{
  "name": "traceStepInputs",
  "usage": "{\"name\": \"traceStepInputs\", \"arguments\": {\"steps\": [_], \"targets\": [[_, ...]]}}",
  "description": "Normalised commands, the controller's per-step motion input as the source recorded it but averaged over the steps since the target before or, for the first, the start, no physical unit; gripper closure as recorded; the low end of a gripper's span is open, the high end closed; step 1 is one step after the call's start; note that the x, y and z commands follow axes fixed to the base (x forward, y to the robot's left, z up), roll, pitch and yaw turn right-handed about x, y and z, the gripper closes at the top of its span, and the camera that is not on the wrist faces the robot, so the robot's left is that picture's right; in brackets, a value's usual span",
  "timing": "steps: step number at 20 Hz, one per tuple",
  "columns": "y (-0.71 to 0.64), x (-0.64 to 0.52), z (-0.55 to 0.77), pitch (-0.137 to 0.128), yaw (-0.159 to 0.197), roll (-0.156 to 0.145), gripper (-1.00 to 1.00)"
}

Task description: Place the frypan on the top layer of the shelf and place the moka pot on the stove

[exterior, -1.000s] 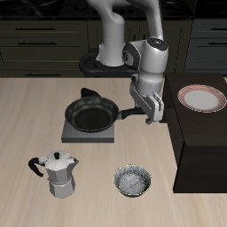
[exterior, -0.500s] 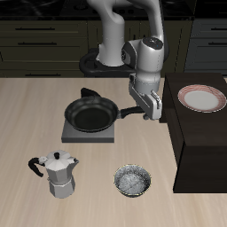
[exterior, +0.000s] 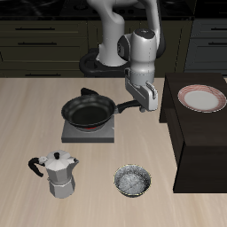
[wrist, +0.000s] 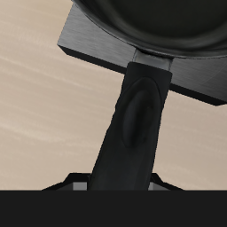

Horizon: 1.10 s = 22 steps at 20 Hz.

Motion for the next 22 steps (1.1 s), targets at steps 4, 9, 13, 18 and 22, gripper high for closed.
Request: {"name": "traceStepInputs", "arguments": {"steps": [4, 9, 13, 18, 22], "targets": [[-0.14, -0.05, 0.19, -0.056, 0.033, -0.017, 1.00], [-0.18, -0.08, 0.28, -0.071, 0.101, 0.000, 1.00], [-0.31, -0.07, 0.33, -0.075, 0.095, 0.042, 1.00], [-0.29, -0.01, 0.31, -0.029, 0.091, 0.053, 1.00], [-0.26, 0.10, 0.17, 0.051, 0.186, 0.093, 1.00]]}}
